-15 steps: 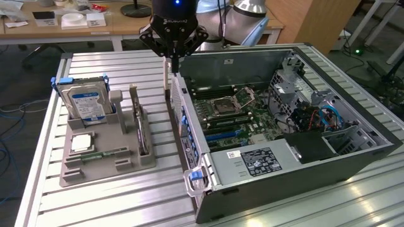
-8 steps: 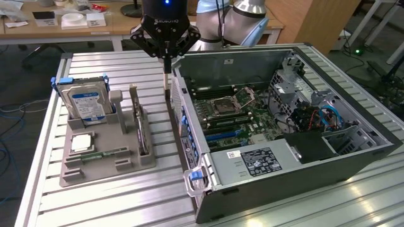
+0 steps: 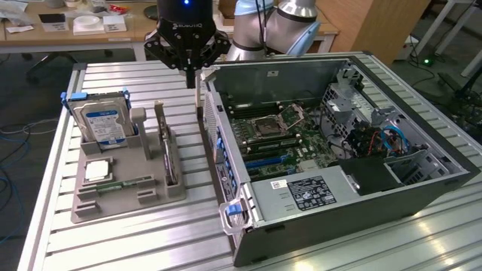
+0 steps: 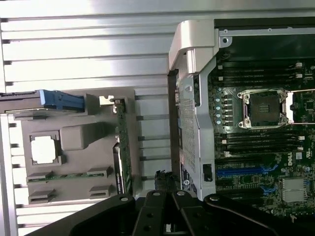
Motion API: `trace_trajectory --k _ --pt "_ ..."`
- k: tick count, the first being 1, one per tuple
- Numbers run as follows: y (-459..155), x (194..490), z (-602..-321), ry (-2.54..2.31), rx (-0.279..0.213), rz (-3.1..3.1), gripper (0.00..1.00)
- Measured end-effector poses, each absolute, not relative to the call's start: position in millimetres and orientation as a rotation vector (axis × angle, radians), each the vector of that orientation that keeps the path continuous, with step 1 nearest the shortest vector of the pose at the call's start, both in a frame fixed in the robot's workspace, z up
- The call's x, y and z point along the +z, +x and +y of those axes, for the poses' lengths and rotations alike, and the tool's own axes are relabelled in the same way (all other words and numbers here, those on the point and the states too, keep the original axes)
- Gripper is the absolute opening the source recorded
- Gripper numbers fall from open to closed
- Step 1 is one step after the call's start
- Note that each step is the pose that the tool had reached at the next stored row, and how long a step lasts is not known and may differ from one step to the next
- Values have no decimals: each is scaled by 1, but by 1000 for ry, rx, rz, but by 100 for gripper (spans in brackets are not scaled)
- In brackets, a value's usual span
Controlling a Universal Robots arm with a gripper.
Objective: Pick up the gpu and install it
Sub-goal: 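Reach for the gpu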
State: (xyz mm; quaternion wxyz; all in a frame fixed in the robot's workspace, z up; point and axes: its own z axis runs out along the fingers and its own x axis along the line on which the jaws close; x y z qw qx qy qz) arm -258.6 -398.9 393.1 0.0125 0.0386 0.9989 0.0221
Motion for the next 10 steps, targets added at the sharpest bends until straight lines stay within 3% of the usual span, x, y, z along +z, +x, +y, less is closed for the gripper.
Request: trace_trajectory --k 10 --pt "-279 393 -399 121 69 3113 11"
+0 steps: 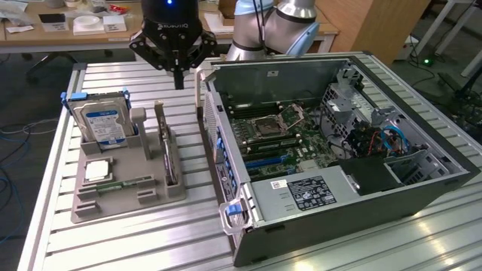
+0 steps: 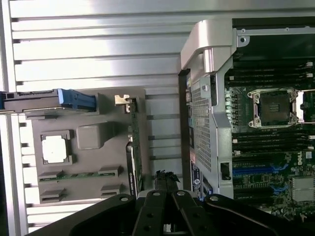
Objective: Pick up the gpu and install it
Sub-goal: 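Reach for the gpu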
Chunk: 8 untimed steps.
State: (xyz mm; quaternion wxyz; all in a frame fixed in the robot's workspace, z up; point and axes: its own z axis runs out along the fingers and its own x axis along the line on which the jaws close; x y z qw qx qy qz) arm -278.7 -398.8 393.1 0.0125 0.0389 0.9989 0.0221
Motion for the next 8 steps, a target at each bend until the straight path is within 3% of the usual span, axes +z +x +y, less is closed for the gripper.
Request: trace_trajectory --k 8 --pt "-295 393 -399 122 69 3113 11"
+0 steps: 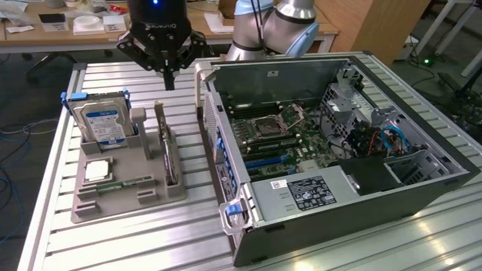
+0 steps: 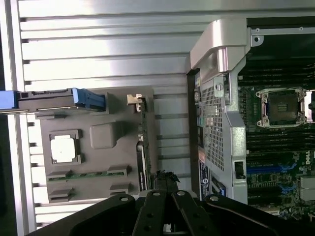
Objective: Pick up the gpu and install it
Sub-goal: 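Reach for the gpu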
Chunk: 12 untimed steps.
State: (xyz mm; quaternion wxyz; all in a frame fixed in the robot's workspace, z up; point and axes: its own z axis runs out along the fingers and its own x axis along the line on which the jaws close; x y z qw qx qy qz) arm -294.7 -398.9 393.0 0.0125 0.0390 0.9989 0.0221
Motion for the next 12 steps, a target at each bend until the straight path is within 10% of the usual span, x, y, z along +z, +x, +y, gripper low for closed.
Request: trace_trajectory --k 12 --pt "-319 393 -399 123 69 3113 11"
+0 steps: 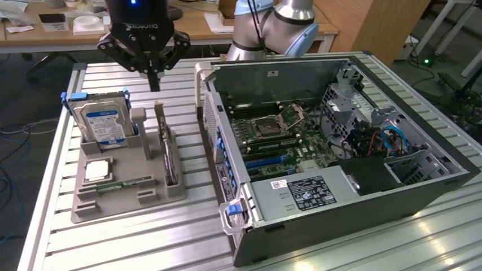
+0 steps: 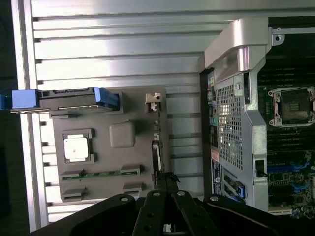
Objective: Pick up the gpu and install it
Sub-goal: 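Reach for the gpu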
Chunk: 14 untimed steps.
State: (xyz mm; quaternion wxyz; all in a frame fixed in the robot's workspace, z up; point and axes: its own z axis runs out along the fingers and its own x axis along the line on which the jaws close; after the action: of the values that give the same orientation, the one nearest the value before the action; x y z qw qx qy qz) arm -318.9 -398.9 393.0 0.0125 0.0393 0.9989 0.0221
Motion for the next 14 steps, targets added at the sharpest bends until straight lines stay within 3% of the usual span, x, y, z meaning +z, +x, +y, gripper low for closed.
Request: trace_trajectory --k 14 --pt "-339 393 -399 124 69 3113 11"
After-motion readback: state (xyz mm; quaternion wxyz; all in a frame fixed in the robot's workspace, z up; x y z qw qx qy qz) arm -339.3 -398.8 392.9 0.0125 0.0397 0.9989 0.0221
